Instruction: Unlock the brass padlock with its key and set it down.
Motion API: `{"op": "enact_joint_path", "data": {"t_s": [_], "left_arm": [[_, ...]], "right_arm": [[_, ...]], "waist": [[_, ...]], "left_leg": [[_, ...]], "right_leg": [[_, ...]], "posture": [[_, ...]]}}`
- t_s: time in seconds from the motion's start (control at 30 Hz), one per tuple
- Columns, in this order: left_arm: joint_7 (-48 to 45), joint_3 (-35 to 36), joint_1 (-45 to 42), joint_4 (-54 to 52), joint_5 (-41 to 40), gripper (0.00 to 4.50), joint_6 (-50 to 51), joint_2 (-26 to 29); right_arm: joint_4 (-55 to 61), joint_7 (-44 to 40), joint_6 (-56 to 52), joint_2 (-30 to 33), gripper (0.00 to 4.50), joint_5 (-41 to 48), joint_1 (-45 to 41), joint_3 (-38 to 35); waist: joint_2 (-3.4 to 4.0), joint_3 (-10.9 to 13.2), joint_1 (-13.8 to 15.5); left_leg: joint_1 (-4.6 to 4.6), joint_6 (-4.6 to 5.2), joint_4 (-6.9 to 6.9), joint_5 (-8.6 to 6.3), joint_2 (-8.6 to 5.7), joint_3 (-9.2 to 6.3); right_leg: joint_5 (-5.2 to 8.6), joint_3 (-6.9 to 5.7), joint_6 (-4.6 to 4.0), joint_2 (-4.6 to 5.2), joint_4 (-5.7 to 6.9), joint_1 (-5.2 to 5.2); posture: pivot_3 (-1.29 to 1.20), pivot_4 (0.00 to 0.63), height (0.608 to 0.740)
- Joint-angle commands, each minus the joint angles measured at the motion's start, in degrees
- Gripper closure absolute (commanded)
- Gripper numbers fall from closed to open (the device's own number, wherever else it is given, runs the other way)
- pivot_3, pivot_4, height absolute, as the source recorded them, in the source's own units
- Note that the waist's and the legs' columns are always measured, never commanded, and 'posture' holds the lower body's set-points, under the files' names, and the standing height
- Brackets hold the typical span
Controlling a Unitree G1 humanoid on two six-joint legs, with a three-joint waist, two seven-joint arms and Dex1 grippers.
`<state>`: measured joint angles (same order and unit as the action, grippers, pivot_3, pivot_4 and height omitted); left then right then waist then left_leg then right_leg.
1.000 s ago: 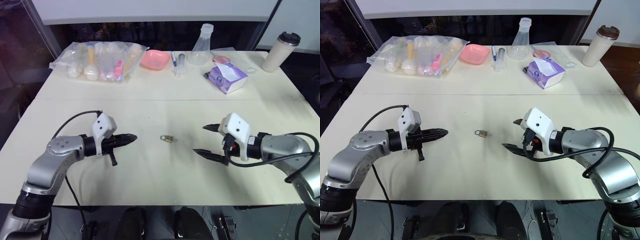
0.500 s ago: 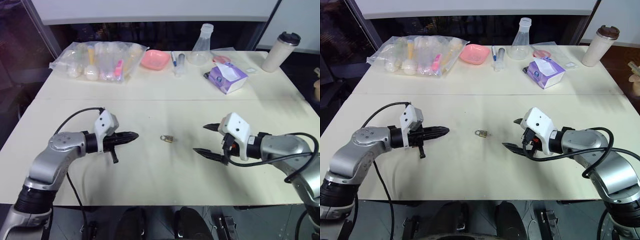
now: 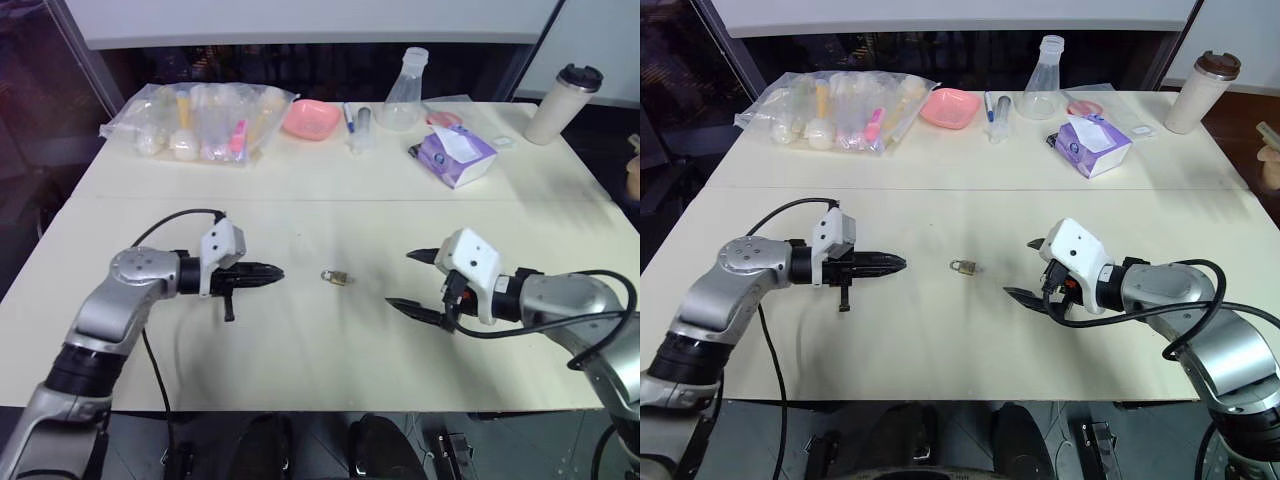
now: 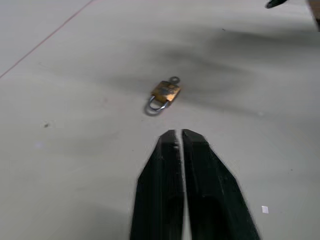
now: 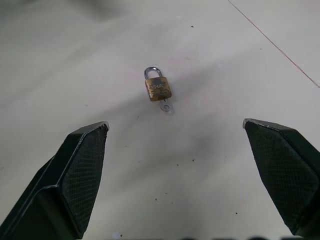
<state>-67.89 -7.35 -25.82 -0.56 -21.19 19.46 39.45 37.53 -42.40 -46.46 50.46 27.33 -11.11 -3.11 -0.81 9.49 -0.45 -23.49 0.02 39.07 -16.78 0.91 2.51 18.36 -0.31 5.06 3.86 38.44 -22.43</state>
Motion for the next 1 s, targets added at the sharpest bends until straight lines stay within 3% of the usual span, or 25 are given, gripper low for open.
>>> {"op": "enact_joint_path", "data": {"t_s": [0.03,0.23,0.37,0.53,1.0], "left_arm": [[-4.58,-3.70,-4.69,7.39,4.26,2.73,-7.80,-1.72],[-9.22,-7.24,-13.89,25.31,9.51,0.04,-19.36,-8.25],[-11.09,-9.54,-22.96,42.93,13.86,0.04,-28.23,-16.02],[-13.09,-9.98,-28.40,56.26,17.67,0.04,-36.44,-20.52],[-7.89,-9.36,-34.93,70.98,26.04,0.04,-43.06,-27.86]], "right_arm": [[3.16,1.17,-0.31,-0.08,0.00,0.59,0.82,-1.74],[4.78,3.03,-1.24,-0.44,0.00,0.60,2.06,-2.45],[6.57,4.84,-1.89,-0.61,0.00,0.25,3.71,-3.08],[8.58,6.82,-3.08,-0.86,0.00,0.35,5.29,-4.17],[12.93,10.56,-5.89,-1.63,0.00,1.14,8.18,-5.84]], "waist": [[0.00,0.00,0.08],[-0.01,0.00,0.09],[-0.02,0.01,1.10],[-0.04,0.01,0.98],[-0.07,0.00,1.29]], "left_leg": [[0.00,0.00,0.01,0.00,-0.01,0.00],[-0.04,0.04,0.07,-0.01,0.00,0.01],[-0.05,0.08,0.12,-0.03,-0.03,0.04],[-0.09,0.16,0.12,-0.07,-0.03,0.14],[-0.11,0.16,0.16,-0.07,-0.05,0.10]], "right_leg": [[0.00,0.00,0.00,-0.01,0.00,0.01],[-0.01,-0.01,0.02,-0.12,0.01,-0.01],[-0.01,-0.02,0.03,-0.19,0.01,-0.01],[-0.02,0.01,0.05,-0.25,0.00,-0.11],[-0.03,0.00,0.07,-0.23,0.00,-0.06]], "posture": [[0.00,0.150,0.715],[0.00,0.150,0.715],[0.00,0.150,0.715],[0.00,0.150,0.715],[0.00,0.150,0.715]]}}
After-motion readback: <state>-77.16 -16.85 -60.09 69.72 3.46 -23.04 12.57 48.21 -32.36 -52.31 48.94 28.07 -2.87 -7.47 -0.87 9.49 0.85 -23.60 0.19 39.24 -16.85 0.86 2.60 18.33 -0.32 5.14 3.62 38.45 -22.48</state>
